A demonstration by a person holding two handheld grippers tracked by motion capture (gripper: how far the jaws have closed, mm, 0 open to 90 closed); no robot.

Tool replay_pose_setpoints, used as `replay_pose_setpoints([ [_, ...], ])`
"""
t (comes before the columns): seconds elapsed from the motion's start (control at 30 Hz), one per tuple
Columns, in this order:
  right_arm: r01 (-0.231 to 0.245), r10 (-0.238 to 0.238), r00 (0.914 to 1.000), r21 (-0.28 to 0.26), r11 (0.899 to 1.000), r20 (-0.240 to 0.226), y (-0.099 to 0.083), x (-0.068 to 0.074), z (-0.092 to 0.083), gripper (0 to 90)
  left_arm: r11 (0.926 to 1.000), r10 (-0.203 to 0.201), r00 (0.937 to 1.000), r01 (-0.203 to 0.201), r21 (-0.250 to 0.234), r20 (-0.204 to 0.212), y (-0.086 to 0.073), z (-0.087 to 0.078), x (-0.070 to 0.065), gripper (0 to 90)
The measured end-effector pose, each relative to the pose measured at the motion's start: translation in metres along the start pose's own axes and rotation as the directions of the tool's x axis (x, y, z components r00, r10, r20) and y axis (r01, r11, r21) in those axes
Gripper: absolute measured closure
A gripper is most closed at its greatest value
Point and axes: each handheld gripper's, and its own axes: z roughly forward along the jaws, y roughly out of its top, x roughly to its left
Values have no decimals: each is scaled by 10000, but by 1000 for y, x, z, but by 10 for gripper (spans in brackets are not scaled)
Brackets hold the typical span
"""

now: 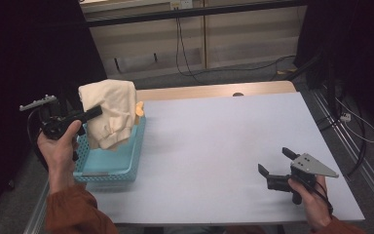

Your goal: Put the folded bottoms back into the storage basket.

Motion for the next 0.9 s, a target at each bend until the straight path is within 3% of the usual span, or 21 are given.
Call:
replay_pose_setpoints([
  [0.37,-47,47,10000,9,10000,-1,0,0,0,9,9991,-376,9991,380,181,-204,-6,-3,17,727],
  [0.43,-36,36,10000,12,10000,-10,0,1,0,9,9977,-618,9977,625,243,-293,-7,-2,20,728],
  [0.73,-19,19,10000,45,10000,-32,0,1,1,10,9939,-1038,9934,1054,333,-489,-15,-2,38,727],
  [0.9,-11,12,10000,66,10000,-53,0,1,2,10,9904,-1173,9916,1208,669,-542,-20,5,44,727],
])
